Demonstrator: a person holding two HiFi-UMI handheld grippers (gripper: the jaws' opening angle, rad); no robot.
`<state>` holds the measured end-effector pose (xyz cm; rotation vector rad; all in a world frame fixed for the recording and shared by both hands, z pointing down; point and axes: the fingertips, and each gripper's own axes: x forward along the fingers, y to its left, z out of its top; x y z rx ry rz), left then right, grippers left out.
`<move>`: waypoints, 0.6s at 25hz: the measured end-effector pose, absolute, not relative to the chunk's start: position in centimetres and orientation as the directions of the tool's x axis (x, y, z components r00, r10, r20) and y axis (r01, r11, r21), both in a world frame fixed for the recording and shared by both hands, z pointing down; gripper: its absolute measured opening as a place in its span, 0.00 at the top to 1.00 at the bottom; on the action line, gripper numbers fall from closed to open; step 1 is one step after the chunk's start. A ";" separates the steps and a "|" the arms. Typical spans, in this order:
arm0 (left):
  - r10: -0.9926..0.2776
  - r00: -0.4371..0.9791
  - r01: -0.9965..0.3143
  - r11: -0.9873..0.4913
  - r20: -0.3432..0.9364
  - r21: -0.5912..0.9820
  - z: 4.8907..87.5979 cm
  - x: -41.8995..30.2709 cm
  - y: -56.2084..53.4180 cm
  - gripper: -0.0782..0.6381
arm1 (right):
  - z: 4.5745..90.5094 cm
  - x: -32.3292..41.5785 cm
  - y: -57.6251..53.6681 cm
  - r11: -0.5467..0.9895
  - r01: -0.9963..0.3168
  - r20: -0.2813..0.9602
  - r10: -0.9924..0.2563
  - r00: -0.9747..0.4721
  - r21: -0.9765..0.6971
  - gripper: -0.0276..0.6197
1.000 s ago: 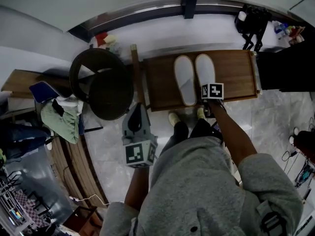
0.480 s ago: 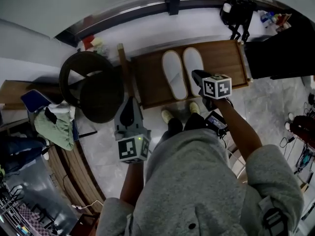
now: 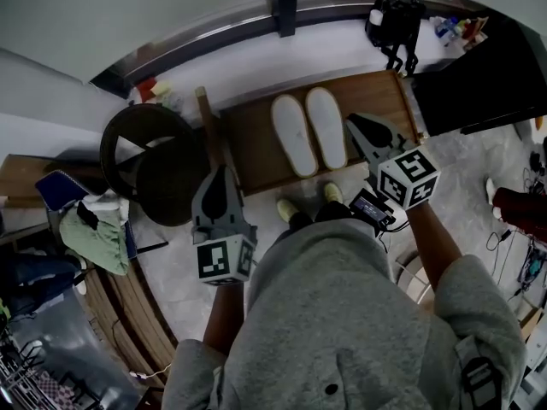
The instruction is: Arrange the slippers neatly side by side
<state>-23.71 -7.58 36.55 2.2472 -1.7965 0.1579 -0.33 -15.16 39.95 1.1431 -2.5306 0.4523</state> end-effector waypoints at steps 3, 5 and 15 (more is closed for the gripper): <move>-0.948 0.232 -0.970 -0.208 0.217 0.128 35.5 -23.7 -7.7 0.87 | 38.7 0.3 -13.9 0.595 -0.790 0.386 -0.701 -0.599 -0.145 0.88; -0.950 0.238 -0.969 -0.217 0.203 0.120 35.0 -23.5 -7.8 0.87 | 38.0 0.5 -13.5 0.583 -0.798 0.365 -0.717 -0.594 -0.152 0.88; -0.945 0.255 -0.967 -0.246 0.205 0.068 35.0 -22.2 -7.9 0.87 | 36.6 0.6 -13.6 0.588 -0.796 0.318 -0.734 -0.600 -0.146 0.88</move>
